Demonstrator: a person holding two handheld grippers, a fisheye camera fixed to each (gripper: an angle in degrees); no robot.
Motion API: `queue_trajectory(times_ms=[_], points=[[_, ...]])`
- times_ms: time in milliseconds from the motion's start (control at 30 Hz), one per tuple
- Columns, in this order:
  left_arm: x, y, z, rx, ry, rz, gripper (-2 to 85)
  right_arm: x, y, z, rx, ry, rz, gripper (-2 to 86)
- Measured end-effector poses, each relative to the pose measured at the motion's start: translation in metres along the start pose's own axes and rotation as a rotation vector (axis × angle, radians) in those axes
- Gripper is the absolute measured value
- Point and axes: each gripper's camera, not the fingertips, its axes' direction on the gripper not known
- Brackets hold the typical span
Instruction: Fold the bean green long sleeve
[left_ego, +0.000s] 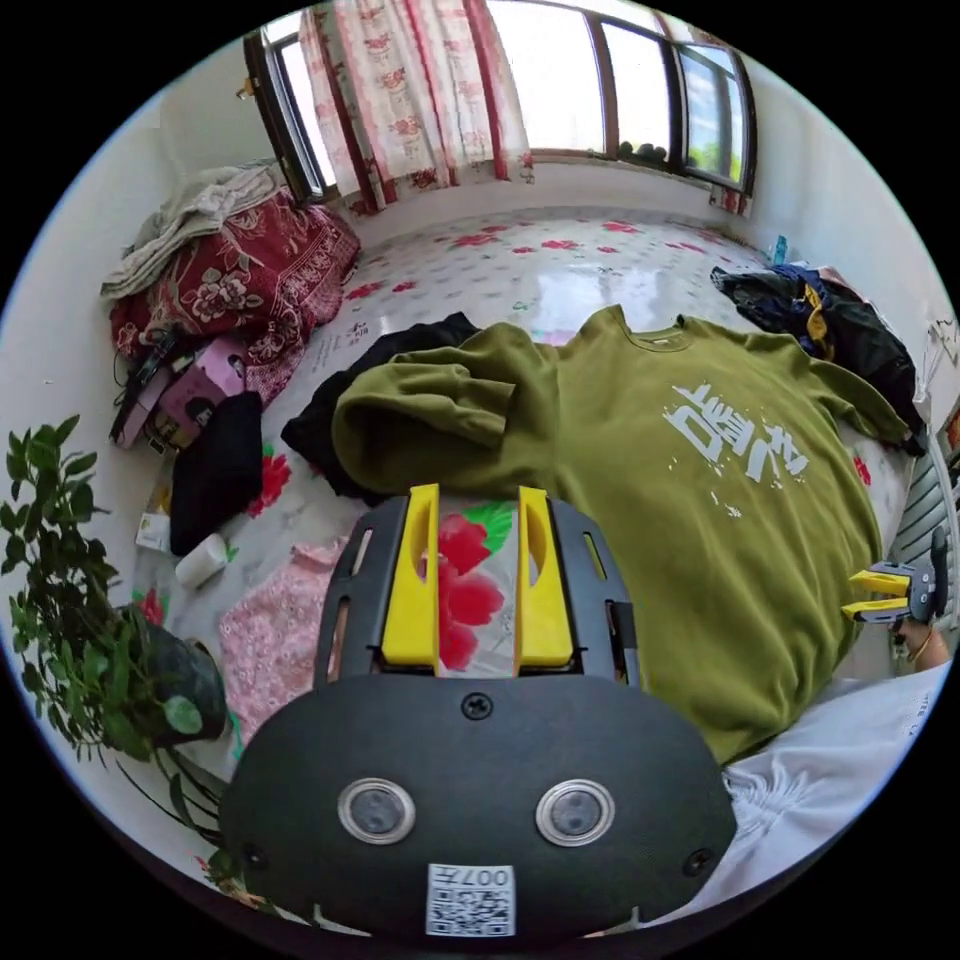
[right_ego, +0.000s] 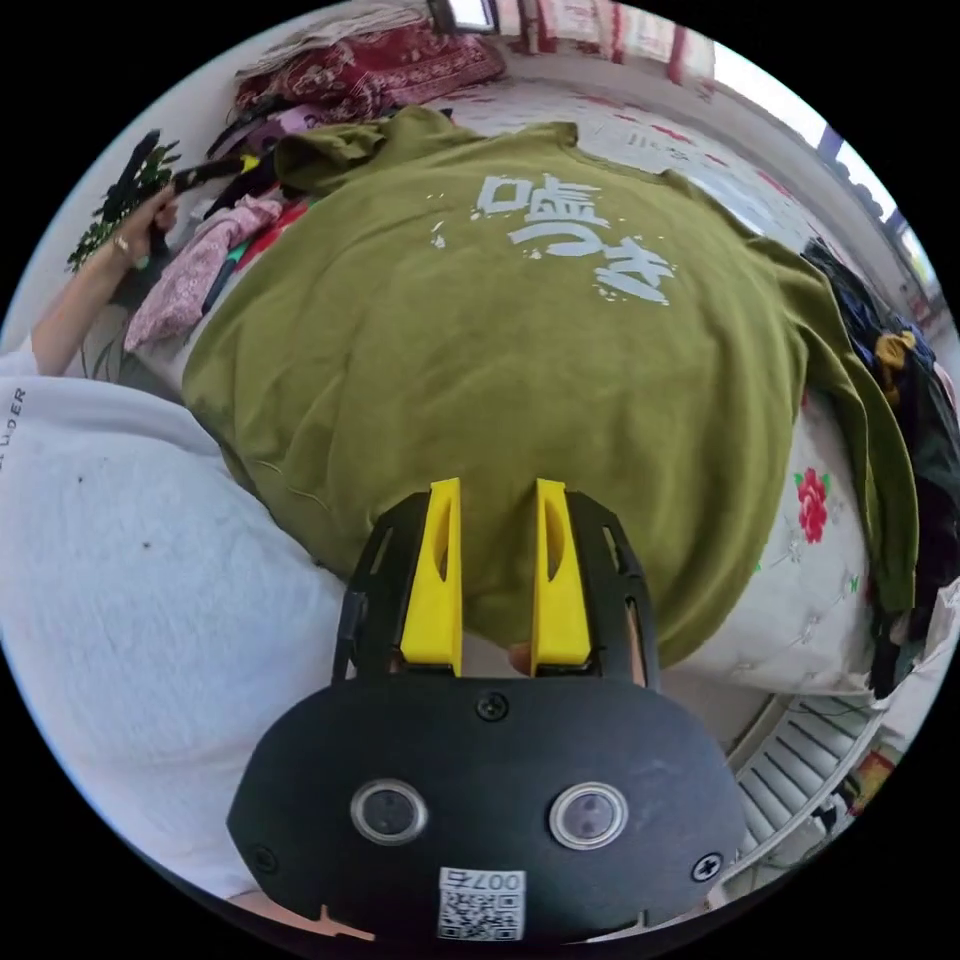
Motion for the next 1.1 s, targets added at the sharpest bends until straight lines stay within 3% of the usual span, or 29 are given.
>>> queue_trajectory(times_ms=[200, 333, 433, 500, 600, 667, 767, 900, 1000, 1100], points=[[0.008, -0.091, 0.063, -0.07, -0.189, 0.272, 13.9, 0.001, -0.002, -0.003, 0.016, 0.006, 0.035, 9.3], [0.016, -0.107, 0.151, -0.293, -0.297, 0.525, 14.5, 0.004, -0.004, -0.005, -0.004, 0.008, 0.063, 9.5], [-0.014, -0.11, 0.168, -0.349, -0.195, 0.471, 10.3, 0.008, -0.004, -0.007, -0.015, -0.001, 0.09, 9.4], [-0.049, -0.118, 0.146, -0.295, -0.089, 0.332, 5.1, 0.011, -0.002, -0.009, -0.017, -0.006, 0.086, 9.4], [-0.145, -0.11, 0.074, -0.061, 0.187, 0.004, 1.6, 0.016, 0.002, -0.012, -0.021, -0.014, 0.084, 9.2], [-0.241, -0.079, 0.014, 0.184, 0.496, -0.301, 0.7, 0.019, 0.004, -0.014, -0.033, -0.016, 0.078, 9.1], [-0.332, -0.029, -0.046, 0.45, 0.67, -0.618, 0.1, 0.026, 0.005, -0.02, -0.067, -0.037, 0.067, 8.8], [-0.359, -0.008, -0.111, 0.648, 0.739, -0.672, -0.2, 0.049, 0.022, -0.06, 0.086, -0.14, 0.127, 7.7], [-0.313, -0.045, -0.158, 0.728, 0.845, -0.519, -0.1, 0.073, 0.039, -0.087, 0.203, -0.171, 0.228, 7.5], [-0.204, -0.112, -0.195, 0.712, 0.999, -0.243, 0.4, 0.097, 0.056, -0.102, 0.272, -0.199, 0.321, 7.8]])
